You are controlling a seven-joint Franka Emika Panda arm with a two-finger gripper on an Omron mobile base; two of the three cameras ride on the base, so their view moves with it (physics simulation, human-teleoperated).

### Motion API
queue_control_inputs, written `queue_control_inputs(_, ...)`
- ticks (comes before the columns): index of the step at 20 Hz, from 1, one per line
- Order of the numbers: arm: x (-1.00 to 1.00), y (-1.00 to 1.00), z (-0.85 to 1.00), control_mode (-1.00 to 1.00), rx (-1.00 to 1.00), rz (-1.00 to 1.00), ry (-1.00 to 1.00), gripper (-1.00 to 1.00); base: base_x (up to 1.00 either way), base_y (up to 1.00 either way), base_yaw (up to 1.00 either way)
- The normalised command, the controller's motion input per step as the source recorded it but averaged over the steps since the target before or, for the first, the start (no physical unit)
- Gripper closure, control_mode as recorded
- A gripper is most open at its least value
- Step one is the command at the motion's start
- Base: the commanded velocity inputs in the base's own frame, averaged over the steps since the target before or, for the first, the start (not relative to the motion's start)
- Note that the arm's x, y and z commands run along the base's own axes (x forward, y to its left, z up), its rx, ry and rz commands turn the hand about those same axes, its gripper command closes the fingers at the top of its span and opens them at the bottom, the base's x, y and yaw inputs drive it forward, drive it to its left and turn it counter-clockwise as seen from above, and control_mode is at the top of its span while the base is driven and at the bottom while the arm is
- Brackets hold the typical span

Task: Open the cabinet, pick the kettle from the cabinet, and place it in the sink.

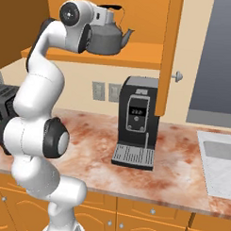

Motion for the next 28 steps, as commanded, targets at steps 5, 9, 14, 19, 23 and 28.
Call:
queue_control_inputs(5,-0.56,-0.08,0.06,-1.0,0.04,0.0,0.0,1.0,0.0,0.0,0.0)
queue_control_inputs(9,-0.63,-0.12,0.05,-1.0,0.08,0.0,0.0,1.0,0.0,0.0,0.0)
queue_control_inputs(14,-0.65,-0.1,0.06,-1.0,0.07,0.0,0.0,1.0,0.0,0.0,0.0)
queue_control_inputs(19,-0.65,-0.01,0.08,-1.0,0.04,0.0,0.0,1.0,0.0,0.0,0.0)
queue_control_inputs(23,-0.64,-0.01,0.03,-1.0,0.03,0.0,-0.01,1.0,0.0,0.0,0.0)
queue_control_inputs(28,-0.6,-0.01,0.0,-1.0,0.01,0.0,-0.03,1.0,0.0,0.0,0.0)
